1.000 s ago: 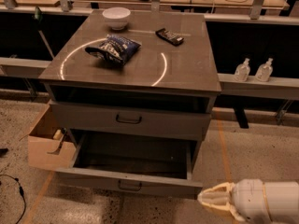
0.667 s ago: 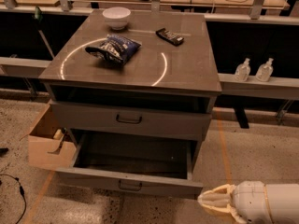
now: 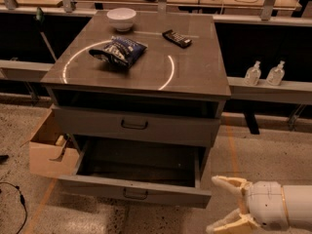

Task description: Place blue chip bag into middle drawer

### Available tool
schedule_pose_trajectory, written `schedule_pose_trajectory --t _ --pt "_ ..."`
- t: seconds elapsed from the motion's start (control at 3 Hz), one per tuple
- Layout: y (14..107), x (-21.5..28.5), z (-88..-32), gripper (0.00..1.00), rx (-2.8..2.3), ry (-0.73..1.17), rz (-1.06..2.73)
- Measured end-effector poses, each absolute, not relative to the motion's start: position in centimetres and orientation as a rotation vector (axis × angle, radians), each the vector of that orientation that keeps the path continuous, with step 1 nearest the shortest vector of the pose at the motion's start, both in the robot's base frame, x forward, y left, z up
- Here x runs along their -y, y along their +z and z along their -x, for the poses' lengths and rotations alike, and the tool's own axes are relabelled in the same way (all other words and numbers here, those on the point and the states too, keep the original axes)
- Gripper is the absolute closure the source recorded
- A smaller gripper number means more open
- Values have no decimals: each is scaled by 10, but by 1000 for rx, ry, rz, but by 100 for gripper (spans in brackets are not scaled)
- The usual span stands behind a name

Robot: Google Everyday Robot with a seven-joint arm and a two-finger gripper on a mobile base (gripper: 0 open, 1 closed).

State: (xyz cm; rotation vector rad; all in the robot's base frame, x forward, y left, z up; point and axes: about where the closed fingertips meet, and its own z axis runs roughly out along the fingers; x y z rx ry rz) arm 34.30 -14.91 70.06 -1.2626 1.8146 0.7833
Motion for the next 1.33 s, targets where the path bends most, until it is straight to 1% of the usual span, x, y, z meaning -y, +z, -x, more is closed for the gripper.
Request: schedule_pose_trajectory --t 0.67,1.0,1.33 --pt "771 153 -369 0 -1745 685 1259" --pt "812 156 -392 0 -1711 616 1233" --pt "827 157 -401 0 -1697 591 1226"
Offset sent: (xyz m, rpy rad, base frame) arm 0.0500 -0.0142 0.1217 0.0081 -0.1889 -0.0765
